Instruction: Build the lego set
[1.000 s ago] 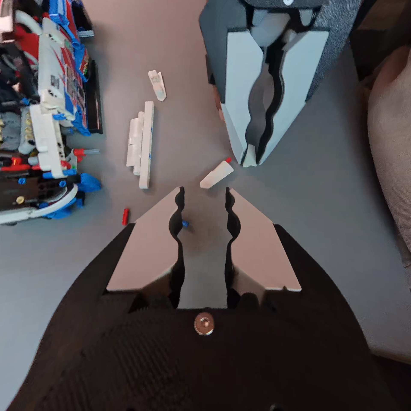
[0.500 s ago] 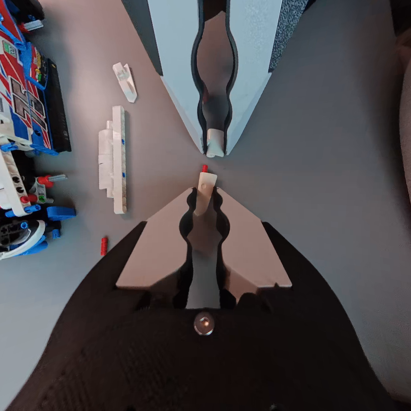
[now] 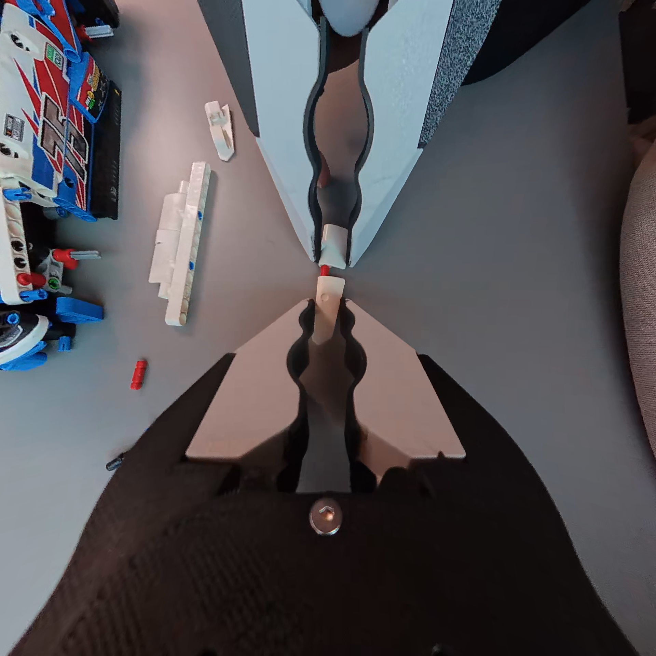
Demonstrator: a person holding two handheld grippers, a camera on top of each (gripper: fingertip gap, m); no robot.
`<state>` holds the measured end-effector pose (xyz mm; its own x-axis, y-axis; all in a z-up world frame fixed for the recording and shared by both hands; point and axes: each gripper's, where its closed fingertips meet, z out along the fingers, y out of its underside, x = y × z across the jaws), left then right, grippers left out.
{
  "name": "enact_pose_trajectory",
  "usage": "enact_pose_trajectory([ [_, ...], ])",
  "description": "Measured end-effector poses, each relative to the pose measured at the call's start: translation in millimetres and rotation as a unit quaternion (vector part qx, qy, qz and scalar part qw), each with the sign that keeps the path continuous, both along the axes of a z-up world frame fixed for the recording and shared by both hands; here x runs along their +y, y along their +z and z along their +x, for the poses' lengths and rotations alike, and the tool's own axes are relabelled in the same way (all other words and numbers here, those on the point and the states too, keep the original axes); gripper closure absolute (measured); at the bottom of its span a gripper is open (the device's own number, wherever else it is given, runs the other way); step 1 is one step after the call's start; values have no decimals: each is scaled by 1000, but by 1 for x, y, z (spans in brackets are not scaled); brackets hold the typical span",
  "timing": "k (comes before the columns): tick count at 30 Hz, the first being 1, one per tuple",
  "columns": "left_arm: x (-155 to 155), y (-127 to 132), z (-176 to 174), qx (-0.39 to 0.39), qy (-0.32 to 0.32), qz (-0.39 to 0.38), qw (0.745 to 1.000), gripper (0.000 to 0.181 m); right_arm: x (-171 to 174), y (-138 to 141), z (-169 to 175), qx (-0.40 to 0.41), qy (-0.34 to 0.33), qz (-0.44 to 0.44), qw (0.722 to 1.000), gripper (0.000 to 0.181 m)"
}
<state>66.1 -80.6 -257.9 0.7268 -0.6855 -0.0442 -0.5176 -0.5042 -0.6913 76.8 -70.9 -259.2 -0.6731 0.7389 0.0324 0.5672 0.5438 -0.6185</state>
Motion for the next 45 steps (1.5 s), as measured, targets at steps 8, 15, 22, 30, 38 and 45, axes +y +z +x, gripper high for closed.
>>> enact_pose_trajectory([
  [8,-1,0,3,-2,-7,23,1000,170,-1,0,-1,1,13,-4,1000,169],
  [15,-3,0,4,-10,-66,24,997,170,-3,0,1,23,49,2,999,169],
  [22,-4,0,5,-11,-106,32,994,170,-5,0,2,20,56,1,998,170],
  [30,-8,0,9,-3,-158,38,987,170,-9,0,3,21,73,-2,997,170],
  [38,-8,0,11,1,-184,52,982,170,-11,1,4,16,83,-6,996,170],
  [45,-9,1,14,10,-192,57,980,171,-14,1,4,12,88,-10,996,175],
])
